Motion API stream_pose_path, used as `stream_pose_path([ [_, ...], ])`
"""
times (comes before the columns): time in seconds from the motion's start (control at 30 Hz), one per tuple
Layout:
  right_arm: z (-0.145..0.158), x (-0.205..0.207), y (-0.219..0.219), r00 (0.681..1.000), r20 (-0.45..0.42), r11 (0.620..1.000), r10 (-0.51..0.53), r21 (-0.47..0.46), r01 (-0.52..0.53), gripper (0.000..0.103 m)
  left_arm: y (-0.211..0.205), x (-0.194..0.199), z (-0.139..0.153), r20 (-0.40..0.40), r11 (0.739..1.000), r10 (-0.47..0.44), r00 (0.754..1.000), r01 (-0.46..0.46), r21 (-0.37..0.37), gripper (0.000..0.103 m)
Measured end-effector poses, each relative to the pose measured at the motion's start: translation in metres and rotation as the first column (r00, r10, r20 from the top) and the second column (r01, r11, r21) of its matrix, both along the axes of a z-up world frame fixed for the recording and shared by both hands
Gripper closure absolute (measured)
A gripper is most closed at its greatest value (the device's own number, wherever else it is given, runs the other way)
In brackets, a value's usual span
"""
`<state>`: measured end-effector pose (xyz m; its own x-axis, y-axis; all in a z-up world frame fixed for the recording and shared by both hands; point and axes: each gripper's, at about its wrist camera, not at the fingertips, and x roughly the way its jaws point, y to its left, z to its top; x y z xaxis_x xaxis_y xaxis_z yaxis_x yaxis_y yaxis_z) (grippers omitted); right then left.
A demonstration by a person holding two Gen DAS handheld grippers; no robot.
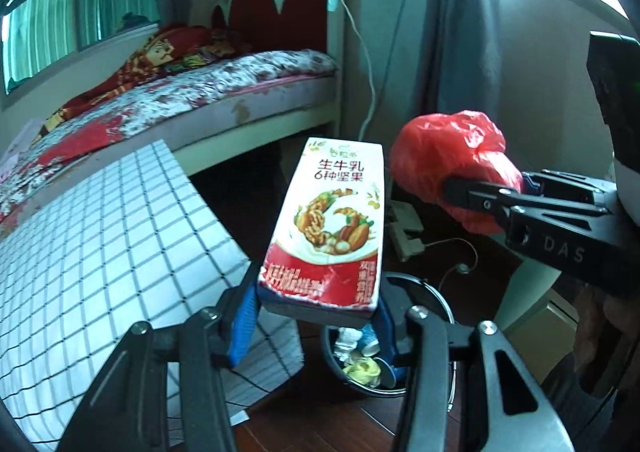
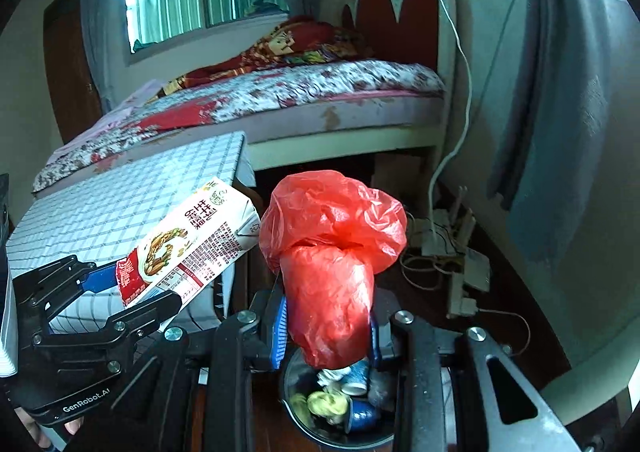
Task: Collect trash
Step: 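Carry the drink carton and red plastic bag over the black bin with both tools, then open both tools over the bin to drop the carton and red bag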
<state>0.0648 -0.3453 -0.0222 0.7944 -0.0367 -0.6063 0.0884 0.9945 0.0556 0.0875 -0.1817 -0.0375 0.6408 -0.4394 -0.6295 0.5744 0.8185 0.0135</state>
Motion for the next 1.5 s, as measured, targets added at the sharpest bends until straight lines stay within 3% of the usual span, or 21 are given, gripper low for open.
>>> stream_pose_path([
  [0.47, -0.054, -0.019, -0.033, 0.994, -0.109, 1.000, -0.011, 0.009, 0.012, 0.071, -0.043, -0.009, -0.047, -0.097, 0.997, -0.060, 0.993, 0.064, 0.038, 0.052],
  [1.03, -0.137, 0.013, -0.054, 0.948, -0.313, 0.998, 0.056, 0.053, -0.041, 0.069, -0.058, 0.003, -0.113, -0.263, 0.997, -0.044, 0.964, 0.060, 0.051, 0.049],
  [1.07, -0.146, 0.018, -0.057, 0.937, -0.348, 0.999, 0.045, 0.035, -0.035, 0.059, -0.058, 0.005, -0.117, -0.270, 0.998, -0.037, 0.962, 0.051, 0.044, 0.043],
  [1.1, -0.155, 0.021, -0.061, 0.928, -0.372, 1.000, 0.012, -0.001, -0.013, 0.035, -0.058, 0.008, -0.122, -0.280, 0.998, -0.018, 0.960, 0.034, 0.053, 0.021],
  [1.13, -0.161, 0.021, -0.065, 0.925, -0.381, 1.000, -0.009, -0.020, 0.001, 0.022, -0.057, 0.010, -0.125, -0.285, 0.998, 0.002, 0.958, 0.015, 0.056, 0.010],
  [1.17, -0.165, 0.020, -0.069, 0.920, -0.390, 1.000, -0.022, -0.024, 0.014, 0.007, -0.055, 0.010, -0.129, -0.286, 0.998, 0.018, 0.958, 0.000, 0.060, 0.008],
  [1.3, -0.174, 0.019, -0.081, 0.903, -0.424, 0.998, -0.068, -0.024, 0.063, 0.005, -0.047, 0.011, -0.143, -0.301, 0.993, 0.092, 0.949, -0.066, 0.095, 0.004],
  [1.5, -0.178, 0.018, -0.073, 0.905, -0.423, 0.998, -0.056, -0.041, 0.043, 0.001, -0.046, 0.013, -0.144, -0.244, 0.983, 0.149, 0.958, -0.117, 0.140, 0.001],
])
